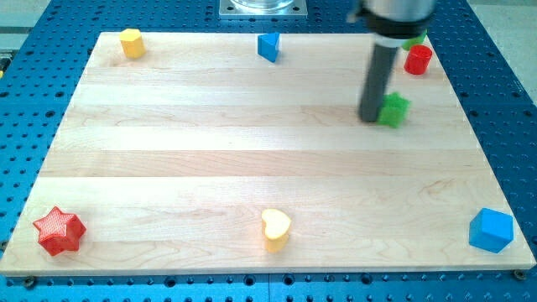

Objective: Move the green star to the bottom of the red circle

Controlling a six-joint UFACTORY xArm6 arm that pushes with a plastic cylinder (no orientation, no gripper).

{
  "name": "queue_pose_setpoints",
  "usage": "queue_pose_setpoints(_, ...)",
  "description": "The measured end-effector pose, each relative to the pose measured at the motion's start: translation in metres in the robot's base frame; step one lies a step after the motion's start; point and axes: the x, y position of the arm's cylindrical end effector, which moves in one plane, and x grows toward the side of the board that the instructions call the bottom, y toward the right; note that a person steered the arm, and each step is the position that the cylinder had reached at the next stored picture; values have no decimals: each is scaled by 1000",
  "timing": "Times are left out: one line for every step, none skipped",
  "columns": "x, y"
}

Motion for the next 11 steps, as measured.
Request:
queue_pose_setpoints(-2, 27)
queue_pose_setpoints(9, 27)
queue_pose_setpoints(53, 40)
queue_pose_setpoints(61, 45)
queue_pose_setpoints(61, 46)
queue_pose_setpoints(41, 68)
queue_pose_setpoints(6, 72)
queue_pose_setpoints(2, 72)
queue_pose_setpoints(-15, 72)
queue_pose_setpoints(-15, 71)
queue_pose_setpoints(-9, 54)
